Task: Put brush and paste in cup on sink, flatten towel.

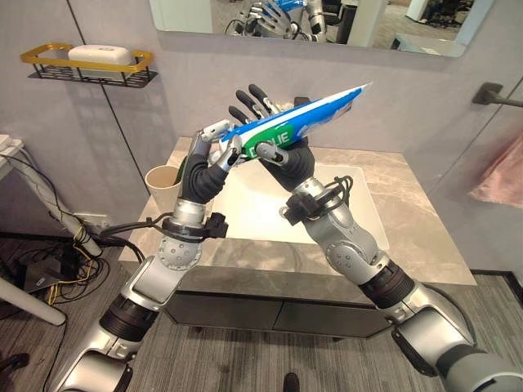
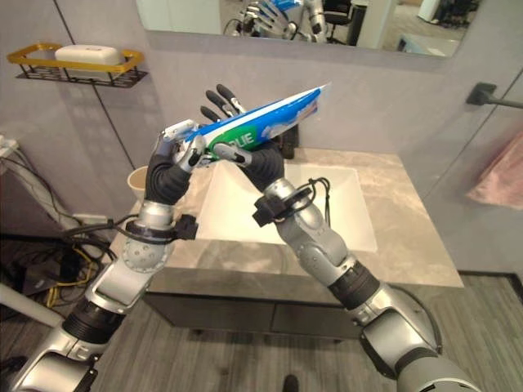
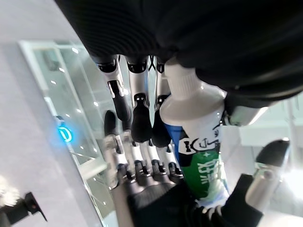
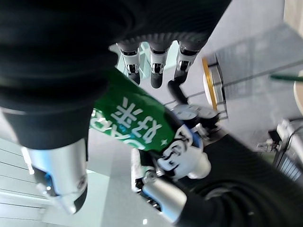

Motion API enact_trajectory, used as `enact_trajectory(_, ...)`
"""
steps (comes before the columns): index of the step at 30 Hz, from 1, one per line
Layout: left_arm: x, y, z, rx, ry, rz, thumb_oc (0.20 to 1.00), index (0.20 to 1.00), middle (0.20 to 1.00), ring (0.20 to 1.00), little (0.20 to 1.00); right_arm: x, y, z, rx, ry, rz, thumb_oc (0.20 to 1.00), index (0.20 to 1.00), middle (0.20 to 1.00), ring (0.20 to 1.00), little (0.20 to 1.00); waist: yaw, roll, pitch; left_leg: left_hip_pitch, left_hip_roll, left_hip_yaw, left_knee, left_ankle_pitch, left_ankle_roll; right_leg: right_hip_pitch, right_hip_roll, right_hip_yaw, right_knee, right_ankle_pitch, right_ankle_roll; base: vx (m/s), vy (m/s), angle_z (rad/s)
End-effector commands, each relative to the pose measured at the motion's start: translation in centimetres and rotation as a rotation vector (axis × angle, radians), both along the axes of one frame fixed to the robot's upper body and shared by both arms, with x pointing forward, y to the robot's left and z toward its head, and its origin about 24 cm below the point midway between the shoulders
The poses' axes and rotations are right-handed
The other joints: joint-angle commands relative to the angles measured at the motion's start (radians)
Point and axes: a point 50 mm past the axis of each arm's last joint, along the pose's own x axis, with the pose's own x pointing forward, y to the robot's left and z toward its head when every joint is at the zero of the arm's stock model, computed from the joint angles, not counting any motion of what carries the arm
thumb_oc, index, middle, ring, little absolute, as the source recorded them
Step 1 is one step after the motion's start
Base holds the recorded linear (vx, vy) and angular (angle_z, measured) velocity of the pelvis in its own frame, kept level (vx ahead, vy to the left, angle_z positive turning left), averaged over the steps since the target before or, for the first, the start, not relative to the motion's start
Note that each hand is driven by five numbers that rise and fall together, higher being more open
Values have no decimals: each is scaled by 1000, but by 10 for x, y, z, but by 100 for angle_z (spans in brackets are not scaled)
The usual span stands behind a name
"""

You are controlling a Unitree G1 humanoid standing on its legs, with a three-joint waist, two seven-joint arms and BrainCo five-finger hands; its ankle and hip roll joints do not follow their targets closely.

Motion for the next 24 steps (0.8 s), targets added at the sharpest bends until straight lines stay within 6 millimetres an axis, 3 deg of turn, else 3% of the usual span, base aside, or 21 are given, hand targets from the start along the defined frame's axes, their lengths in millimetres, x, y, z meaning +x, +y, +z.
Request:
enact_trajectory(1,-1,-3,13,-15,-53,-44,200,200,200,200,200,-12,0,63,246,-201,43,1000,1000,1000,1000,1000,3,-25,-14,-61,37,-92,-1,55,-38,89,-87,-16,38,-68,77,10,3,12)
enact_trajectory(6,-2,1,0,6,-11,-14,200,200,200,200,200,-24,-3,81,357,-262,41,1000,1000,1000,1000,1000,25,-32,-14,-77,31,-113,-1,59,-38,96,-90,-43,28,-66,79,6,10,14)
enact_trajectory(7,-2,0,-1,9,-6,-14,200,200,200,200,200,-27,-3,83,373,-274,39,514,514,514,514,514,33,-35,-12,-87,29,-123,-1,62,-39,97,-91,-51,24,-65,79,-8,11,24)
enact_trajectory(8,-2,0,-3,7,0,-9,200,200,200,200,200,-28,-4,84,383,-271,38,275,275,275,275,275,36,-37,-11,-89,28,-125,-1,63,-39,98,-92,-54,23,-64,79,-9,16,22)
enact_trajectory(9,-1,1,-5,7,6,-2,200,200,200,200,200,-28,-4,84,399,-265,36,200,200,200,200,200,40,-39,-11,-93,27,-129,-1,63,-39,99,-94,-58,21,-63,80,-7,14,14)
enact_trajectory(24,-1,6,-17,-12,57,47,200,200,200,200,200,-23,-19,75,433,-223,-148,200,200,200,200,200,78,-62,11,-140,-2,-173,-1,67,-27,94,-122,-100,12,-46,94,-10,26,10)
